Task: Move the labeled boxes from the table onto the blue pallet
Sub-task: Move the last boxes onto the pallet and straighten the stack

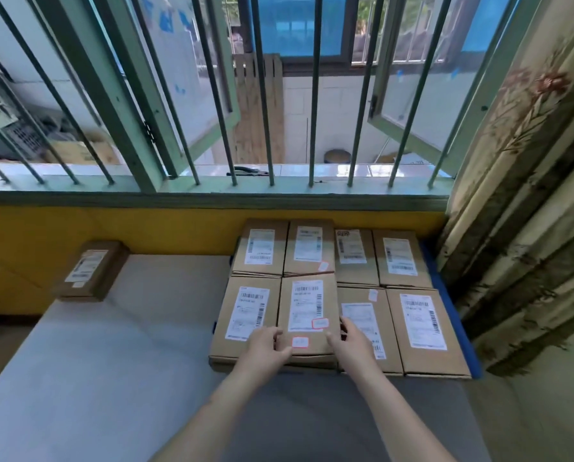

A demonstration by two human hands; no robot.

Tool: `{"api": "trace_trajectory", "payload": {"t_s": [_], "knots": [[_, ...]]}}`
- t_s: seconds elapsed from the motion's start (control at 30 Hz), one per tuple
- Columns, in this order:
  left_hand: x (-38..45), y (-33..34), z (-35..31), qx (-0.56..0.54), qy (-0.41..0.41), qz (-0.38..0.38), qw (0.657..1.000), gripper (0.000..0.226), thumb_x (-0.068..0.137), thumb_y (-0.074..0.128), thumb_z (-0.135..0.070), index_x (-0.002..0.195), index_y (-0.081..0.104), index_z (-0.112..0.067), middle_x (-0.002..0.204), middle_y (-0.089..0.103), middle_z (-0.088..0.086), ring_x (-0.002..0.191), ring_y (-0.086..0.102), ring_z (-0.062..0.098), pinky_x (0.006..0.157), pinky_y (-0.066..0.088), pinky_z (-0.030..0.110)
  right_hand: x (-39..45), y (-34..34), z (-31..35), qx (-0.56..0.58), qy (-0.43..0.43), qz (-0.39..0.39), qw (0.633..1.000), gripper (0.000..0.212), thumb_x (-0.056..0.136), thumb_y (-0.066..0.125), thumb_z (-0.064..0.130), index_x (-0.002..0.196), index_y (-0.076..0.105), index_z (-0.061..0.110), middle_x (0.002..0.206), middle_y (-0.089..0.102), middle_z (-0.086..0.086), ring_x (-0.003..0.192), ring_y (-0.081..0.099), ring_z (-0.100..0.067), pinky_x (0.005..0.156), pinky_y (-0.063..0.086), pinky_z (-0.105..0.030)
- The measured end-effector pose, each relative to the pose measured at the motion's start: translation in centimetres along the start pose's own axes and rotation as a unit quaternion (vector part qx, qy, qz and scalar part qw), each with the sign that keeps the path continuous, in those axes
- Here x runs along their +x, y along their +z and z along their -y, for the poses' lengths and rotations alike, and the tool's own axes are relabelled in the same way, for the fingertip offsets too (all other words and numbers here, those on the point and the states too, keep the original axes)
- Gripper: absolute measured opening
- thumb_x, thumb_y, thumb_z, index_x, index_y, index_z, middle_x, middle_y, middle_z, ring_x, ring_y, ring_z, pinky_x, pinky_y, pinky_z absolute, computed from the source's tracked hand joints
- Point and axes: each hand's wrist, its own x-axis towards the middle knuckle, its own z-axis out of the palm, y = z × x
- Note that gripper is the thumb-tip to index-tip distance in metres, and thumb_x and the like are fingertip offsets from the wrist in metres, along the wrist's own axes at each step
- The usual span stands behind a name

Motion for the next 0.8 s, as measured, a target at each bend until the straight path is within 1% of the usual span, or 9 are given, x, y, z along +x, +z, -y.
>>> {"api": "trace_trajectory", "payload": {"t_s": [0.07, 0.13, 0.23, 0.33, 0.4, 0.47, 0.57, 0.67, 0.8], "knots": [[0.0, 0.0, 0.4, 0.040, 0.020, -0.024, 0.999, 0.046, 0.083, 0.064, -0.034, 0.127, 0.059, -0.020, 0.111, 0.051, -0.004, 0.108, 0.053, 0.012, 0.095, 0.043, 0.023, 0.3, 0.1, -0.1, -0.047, -0.001, 0.010, 0.999, 0.049, 0.095, 0.056, 0.027, 0.140, 0.047, 0.012, 0.130, 0.050, -0.002, 0.125, 0.047, -0.021, 0.093, 0.035, -0.027], [0.0, -0.1, 0.8, 0.072, 0.029, -0.053, 0.996, 0.047, 0.086, 0.058, -0.034, 0.131, 0.054, -0.022, 0.121, 0.050, -0.004, 0.119, 0.046, 0.015, 0.100, 0.038, 0.025, 0.6, 0.3, -0.5, -0.062, 0.005, 0.016, 0.998, 0.050, 0.094, 0.055, 0.031, 0.141, 0.046, 0.015, 0.137, 0.047, -0.005, 0.122, 0.046, -0.020, 0.095, 0.038, -0.030], [0.0, -0.2, 1.8, 0.091, 0.038, -0.052, 0.994, 0.048, 0.088, 0.054, -0.034, 0.134, 0.050, -0.023, 0.125, 0.048, -0.005, 0.123, 0.040, 0.016, 0.105, 0.036, 0.028, 0.9, 0.6, -0.7, -0.063, 0.005, 0.014, 0.998, 0.042, 0.094, 0.054, 0.032, 0.134, 0.051, 0.020, 0.132, 0.051, -0.005, 0.107, 0.047, -0.015, 0.087, 0.040, -0.029], [0.1, -0.7, 2.5, 0.068, 0.048, -0.035, 0.996, 0.049, 0.089, 0.054, -0.032, 0.137, 0.049, -0.023, 0.127, 0.048, -0.007, 0.126, 0.040, 0.014, 0.107, 0.034, 0.026, 1.5, 1.3, -0.1, -0.088, -0.006, -0.027, 0.996, 0.047, 0.096, 0.052, 0.031, 0.140, 0.045, 0.015, 0.135, 0.049, -0.008, 0.121, 0.047, -0.024, 0.093, 0.038, -0.034], [0.3, -1.7, 2.5, 0.039, 0.054, -0.058, 0.996, 0.048, 0.090, 0.055, -0.031, 0.137, 0.050, -0.023, 0.131, 0.049, -0.007, 0.127, 0.042, 0.012, 0.108, 0.032, 0.023, 2.1, 2.1, 1.4, -0.101, -0.043, -0.052, 0.993, 0.041, 0.096, 0.050, 0.028, 0.134, 0.048, 0.015, 0.128, 0.050, -0.009, 0.124, 0.047, -0.029, 0.090, 0.036, -0.035], [0.5, -3.7, 2.5, 0.027, 0.054, -0.107, 0.992, 0.048, 0.090, 0.055, -0.030, 0.137, 0.051, -0.019, 0.136, 0.051, -0.004, 0.129, 0.044, 0.015, 0.107, 0.031, 0.023, 2.8, 3.4, 3.8, -0.109, -0.090, -0.056, 0.988, 0.042, 0.096, 0.048, 0.031, 0.136, 0.049, 0.017, 0.132, 0.051, -0.007, 0.127, 0.046, -0.029, 0.094, 0.039, -0.037], [0.6, -8.3, 2.2, 0.020, 0.051, -0.151, 0.987, 0.044, 0.093, 0.052, -0.029, 0.135, 0.051, -0.015, 0.134, 0.053, 0.002, 0.126, 0.045, 0.021, 0.101, 0.034, 0.027, 3.7, 5.8, 9.2, -0.126, -0.138, -0.046, 0.981, 0.059, 0.100, 0.043, 0.041, 0.152, 0.031, 0.015, 0.157, 0.034, -0.004, 0.145, 0.029, -0.023, 0.115, 0.027, -0.039], [0.8, -13.4, 3.4, 0.010, 0.036, -0.193, 0.980, 0.048, 0.095, 0.049, -0.035, 0.139, 0.047, -0.016, 0.141, 0.048, 0.005, 0.131, 0.042, 0.020, 0.105, 0.035, 0.032, 4.8, 9.1, 15.5, -0.135, -0.215, -0.046, 0.966, 0.060, 0.100, 0.043, 0.040, 0.152, 0.030, 0.012, 0.157, 0.033, -0.008, 0.146, 0.028, -0.024, 0.118, 0.025, -0.041], [1.6, -19.9, 8.8, -0.012, -0.013, -0.217, 0.976, 0.051, 0.096, 0.046, -0.040, 0.142, 0.044, -0.018, 0.145, 0.044, 0.005, 0.131, 0.043, 0.022, 0.105, 0.037, 0.034, 5.4, 16.1, 22.7, -0.169, -0.278, -0.041, 0.945, 0.063, 0.101, 0.041, 0.045, 0.153, 0.029, 0.012, 0.158, 0.033, -0.008, 0.146, 0.028, -0.024, 0.118, 0.027, -0.041]]}}
